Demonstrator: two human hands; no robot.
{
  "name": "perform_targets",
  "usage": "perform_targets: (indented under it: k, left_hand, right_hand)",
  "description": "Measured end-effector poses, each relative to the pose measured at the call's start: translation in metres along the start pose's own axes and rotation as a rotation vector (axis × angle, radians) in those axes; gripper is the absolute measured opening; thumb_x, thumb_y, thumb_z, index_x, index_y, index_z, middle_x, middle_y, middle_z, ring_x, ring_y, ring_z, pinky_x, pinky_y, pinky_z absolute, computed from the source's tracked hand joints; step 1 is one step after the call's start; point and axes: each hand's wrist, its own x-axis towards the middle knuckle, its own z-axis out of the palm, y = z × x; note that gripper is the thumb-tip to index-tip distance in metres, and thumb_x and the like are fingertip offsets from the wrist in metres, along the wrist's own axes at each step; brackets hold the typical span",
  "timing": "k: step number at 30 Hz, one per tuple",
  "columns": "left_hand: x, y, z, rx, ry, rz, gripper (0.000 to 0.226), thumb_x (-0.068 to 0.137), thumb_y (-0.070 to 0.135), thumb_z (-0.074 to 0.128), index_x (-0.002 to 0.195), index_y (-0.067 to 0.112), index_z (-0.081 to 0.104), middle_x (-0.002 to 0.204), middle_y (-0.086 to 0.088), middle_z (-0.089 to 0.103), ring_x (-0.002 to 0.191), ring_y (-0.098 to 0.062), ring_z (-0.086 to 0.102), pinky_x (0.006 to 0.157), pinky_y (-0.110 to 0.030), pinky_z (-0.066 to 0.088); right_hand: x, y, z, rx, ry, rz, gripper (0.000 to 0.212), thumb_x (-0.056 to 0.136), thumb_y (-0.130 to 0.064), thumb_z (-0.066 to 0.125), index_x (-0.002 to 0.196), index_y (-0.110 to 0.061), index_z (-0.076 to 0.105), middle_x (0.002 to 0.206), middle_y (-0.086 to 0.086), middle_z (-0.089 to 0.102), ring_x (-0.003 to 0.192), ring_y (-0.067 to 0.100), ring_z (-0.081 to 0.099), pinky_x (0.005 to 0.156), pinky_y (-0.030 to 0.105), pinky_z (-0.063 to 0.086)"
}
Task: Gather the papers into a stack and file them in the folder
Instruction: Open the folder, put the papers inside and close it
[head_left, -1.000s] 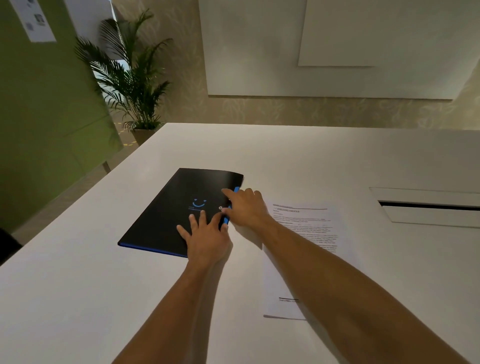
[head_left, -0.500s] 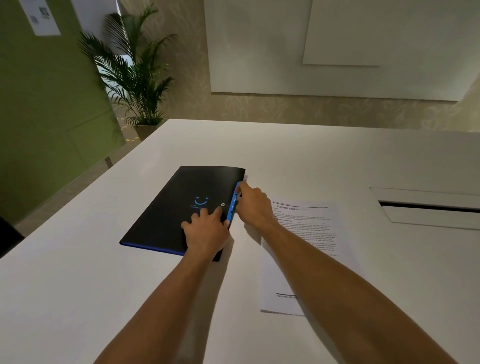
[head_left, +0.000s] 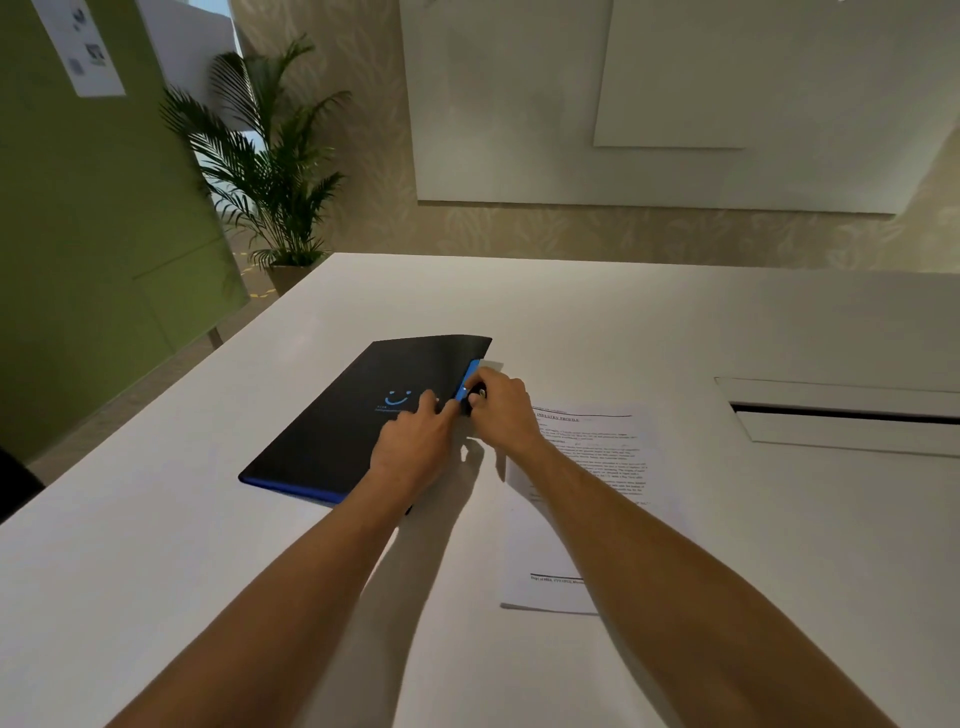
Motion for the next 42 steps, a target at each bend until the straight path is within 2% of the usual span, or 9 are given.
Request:
perform_targets:
  k: [3, 7, 11, 14, 19, 27, 32, 36, 42]
  left_hand:
    - [0.001, 0.005, -0.014, 0.104, 0.039, -0.048, 0.031, 0.099, 0.016, 0.044, 0.128, 0.007, 0.045, 0.148, -0.026, 0.029, 0.085, -0.031, 0.066, 0.069, -0.037, 0.054]
    - [0.001, 0.008, -0.032, 0.093, 0.176, -0.157, 0.029, 0.097, 0.021, 0.042, 0.114, 0.001, 0.055, 0.131, -0.026, 0.049, 0.081, -0.029, 0.066, 0.057, -0.031, 0.039]
    - [0.003, 0.006, -0.04, 0.019, 0.148, -0.233, 0.08, 0.079, 0.058, 0.064, 0.128, 0.0, 0.039, 0.139, -0.026, 0.04, 0.093, -0.033, 0.066, 0.066, -0.036, 0.05]
    - [0.001, 0.006, -0.045, 0.051, 0.101, -0.23, 0.104, 0.064, 0.061, 0.077, 0.134, 0.0, 0.029, 0.149, -0.027, 0.024, 0.093, -0.033, 0.067, 0.071, -0.038, 0.051]
    - [0.001, 0.005, -0.057, 0.008, 0.075, -0.221, 0.08, 0.071, 0.027, 0.077, 0.13, -0.003, 0.032, 0.141, -0.027, 0.031, 0.096, -0.036, 0.063, 0.072, -0.038, 0.049]
    - [0.001, 0.001, -0.07, -0.136, 0.062, -0.22, 0.053, 0.084, 0.013, 0.063, 0.127, 0.0, 0.035, 0.124, -0.022, 0.047, 0.105, -0.038, 0.055, 0.077, -0.039, 0.046]
    - [-0.002, 0.007, -0.063, -0.154, 0.04, -0.19, 0.059, 0.09, 0.01, 0.054, 0.141, 0.007, 0.025, 0.125, -0.021, 0.052, 0.103, -0.036, 0.058, 0.076, -0.041, 0.048]
    - [-0.004, 0.015, -0.055, -0.175, -0.03, -0.114, 0.075, 0.092, 0.007, 0.046, 0.153, 0.027, 0.006, 0.102, -0.016, 0.057, 0.069, -0.02, 0.056, 0.051, -0.03, 0.044]
    - [-0.007, 0.036, -0.027, -0.114, -0.15, -0.108, 0.023, 0.093, 0.01, 0.044, 0.11, 0.002, 0.059, 0.105, -0.017, 0.063, 0.09, -0.029, 0.062, 0.073, -0.036, 0.05]
  right_hand:
    - [-0.003, -0.001, -0.006, 0.038, 0.004, -0.004, 0.017, 0.094, -0.005, 0.057, 0.109, -0.009, 0.064, 0.112, 0.012, 0.068, 0.096, 0.021, 0.065, 0.078, 0.025, 0.052]
    - [-0.01, 0.002, -0.016, 0.069, 0.014, -0.029, 0.019, 0.092, 0.0, 0.055, 0.105, -0.007, 0.067, 0.106, 0.011, 0.069, 0.091, 0.023, 0.065, 0.076, 0.032, 0.056]
    - [-0.013, 0.004, -0.027, 0.16, 0.039, 0.019, 0.018, 0.093, 0.0, 0.056, 0.107, -0.007, 0.066, 0.106, 0.013, 0.069, 0.087, 0.027, 0.068, 0.079, 0.042, 0.06]
    - [-0.016, 0.003, -0.032, 0.21, 0.046, 0.044, 0.017, 0.093, -0.001, 0.057, 0.107, -0.007, 0.066, 0.107, 0.012, 0.068, 0.087, 0.028, 0.07, 0.08, 0.044, 0.06]
    - [-0.021, 0.007, -0.041, 0.244, 0.034, 0.082, 0.019, 0.095, 0.0, 0.056, 0.11, -0.007, 0.065, 0.109, 0.014, 0.067, 0.088, 0.029, 0.07, 0.081, 0.044, 0.06]
    - [-0.026, 0.004, -0.058, 0.395, -0.004, 0.131, 0.022, 0.098, -0.004, 0.053, 0.118, -0.012, 0.054, 0.117, 0.017, 0.061, 0.082, 0.028, 0.072, 0.062, 0.025, 0.06]
    - [-0.036, 0.006, -0.069, 0.206, -0.046, 0.13, 0.066, 0.092, -0.032, 0.065, 0.145, -0.015, 0.03, 0.13, 0.017, 0.057, 0.109, 0.029, 0.059, 0.083, 0.033, 0.047]
    - [-0.052, 0.029, -0.097, -0.004, -0.039, 0.186, 0.069, 0.088, -0.04, 0.069, 0.143, -0.012, 0.036, 0.136, 0.017, 0.054, 0.122, 0.033, 0.054, 0.094, 0.039, 0.045]
    - [-0.086, 0.078, -0.144, -0.34, 0.003, 0.405, 0.058, 0.087, -0.045, 0.062, 0.13, -0.009, 0.046, 0.127, 0.017, 0.057, 0.118, 0.037, 0.053, 0.095, 0.044, 0.046]
